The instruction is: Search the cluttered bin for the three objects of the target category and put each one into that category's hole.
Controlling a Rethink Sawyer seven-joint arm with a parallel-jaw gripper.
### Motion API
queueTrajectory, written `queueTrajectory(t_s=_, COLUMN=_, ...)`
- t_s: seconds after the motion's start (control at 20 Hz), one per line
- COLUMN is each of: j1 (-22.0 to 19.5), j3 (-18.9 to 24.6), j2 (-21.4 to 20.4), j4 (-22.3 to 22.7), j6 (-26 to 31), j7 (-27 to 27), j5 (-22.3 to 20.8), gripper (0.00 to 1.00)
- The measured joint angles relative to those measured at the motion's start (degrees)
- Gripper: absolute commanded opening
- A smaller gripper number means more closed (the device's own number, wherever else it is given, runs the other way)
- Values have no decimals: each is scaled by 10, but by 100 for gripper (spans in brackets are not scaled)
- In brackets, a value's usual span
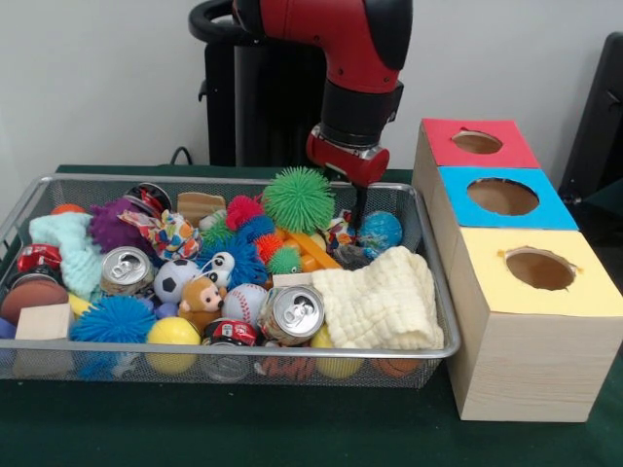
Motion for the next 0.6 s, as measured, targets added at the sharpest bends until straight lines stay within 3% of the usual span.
queueTrajectory(t_s=0.6, j1=31, j3=-17, j2=-14, j4=-30, j6=55, j7=0, j5=18, gripper=100)
